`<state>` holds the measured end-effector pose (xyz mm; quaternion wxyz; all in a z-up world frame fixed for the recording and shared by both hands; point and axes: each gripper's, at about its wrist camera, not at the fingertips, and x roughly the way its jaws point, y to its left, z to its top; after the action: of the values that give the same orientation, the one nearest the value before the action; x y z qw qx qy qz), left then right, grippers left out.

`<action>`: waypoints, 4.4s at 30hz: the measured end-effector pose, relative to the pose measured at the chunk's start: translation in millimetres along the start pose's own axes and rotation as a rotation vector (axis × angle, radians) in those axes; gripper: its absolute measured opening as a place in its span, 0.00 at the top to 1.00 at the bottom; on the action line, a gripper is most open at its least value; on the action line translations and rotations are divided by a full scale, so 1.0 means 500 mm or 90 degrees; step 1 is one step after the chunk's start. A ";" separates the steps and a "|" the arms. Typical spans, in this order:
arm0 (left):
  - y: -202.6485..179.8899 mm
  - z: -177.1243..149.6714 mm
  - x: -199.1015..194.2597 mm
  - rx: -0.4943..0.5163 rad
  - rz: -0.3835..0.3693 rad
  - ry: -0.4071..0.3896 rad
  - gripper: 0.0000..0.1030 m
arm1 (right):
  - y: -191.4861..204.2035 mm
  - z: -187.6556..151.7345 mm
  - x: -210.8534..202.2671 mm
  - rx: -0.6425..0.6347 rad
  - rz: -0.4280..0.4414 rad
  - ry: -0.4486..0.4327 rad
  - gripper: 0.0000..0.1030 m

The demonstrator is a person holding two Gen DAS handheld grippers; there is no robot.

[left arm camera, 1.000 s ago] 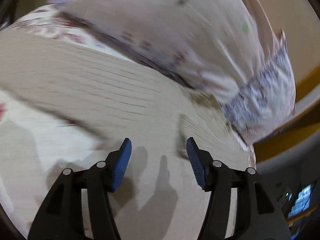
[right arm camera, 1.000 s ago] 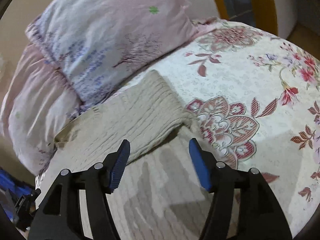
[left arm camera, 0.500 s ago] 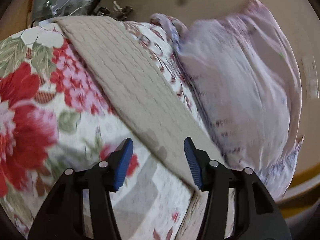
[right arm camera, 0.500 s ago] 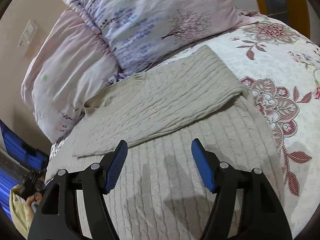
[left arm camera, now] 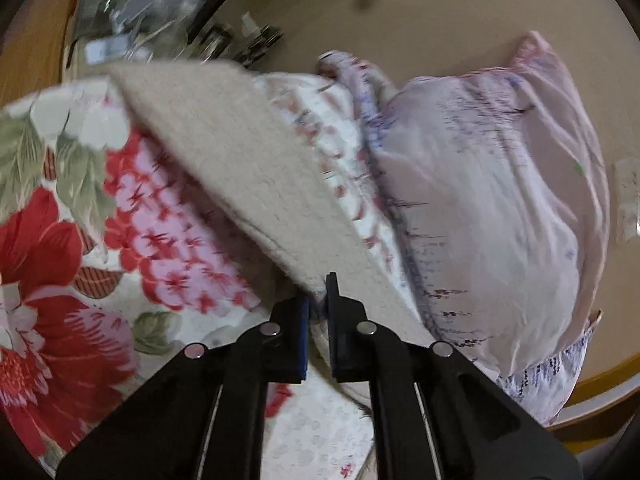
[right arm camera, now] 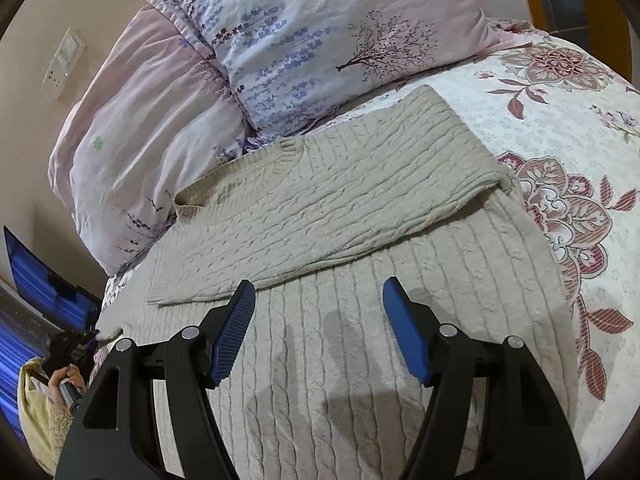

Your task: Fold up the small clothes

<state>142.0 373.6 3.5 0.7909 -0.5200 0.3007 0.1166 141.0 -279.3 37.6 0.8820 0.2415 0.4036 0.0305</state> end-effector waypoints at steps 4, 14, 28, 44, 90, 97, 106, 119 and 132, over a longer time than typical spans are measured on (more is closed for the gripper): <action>-0.079 -0.023 -0.026 0.047 -0.061 -0.013 0.94 | 0.006 0.003 -0.006 -0.008 0.007 -0.005 0.34; -0.340 -0.272 0.035 0.224 -0.219 0.102 0.94 | 0.010 0.001 -0.017 -0.019 0.017 -0.002 0.34; -0.294 -0.480 0.160 0.235 -0.187 0.277 0.59 | 0.049 0.010 -0.006 -0.077 0.027 0.034 0.34; -0.208 -0.305 0.155 0.104 -0.166 0.201 0.50 | 0.507 -0.098 0.163 -0.679 0.117 0.065 0.42; -0.212 -0.325 0.163 0.226 -0.130 0.213 0.36 | -0.020 0.173 0.036 0.047 0.027 -0.076 0.93; -0.225 -0.345 0.133 0.278 -0.144 0.223 0.36 | -0.058 0.155 0.095 0.063 -0.069 0.033 0.77; -0.148 -0.357 -0.024 0.382 -0.171 0.234 0.35 | -0.129 0.070 -0.099 0.042 -0.012 0.046 0.46; -0.014 -0.440 -0.117 0.353 -0.183 0.297 0.40 | -0.243 -0.121 -0.171 0.122 0.085 0.135 0.58; 0.036 -0.537 -0.152 0.301 -0.251 0.401 0.64 | -0.210 -0.209 -0.197 0.081 0.201 0.199 0.81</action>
<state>-22.2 151.3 -39.4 0.7650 -0.3820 0.4411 -0.2728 -16.0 -354.5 0.4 0.7758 0.3495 0.4937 0.1798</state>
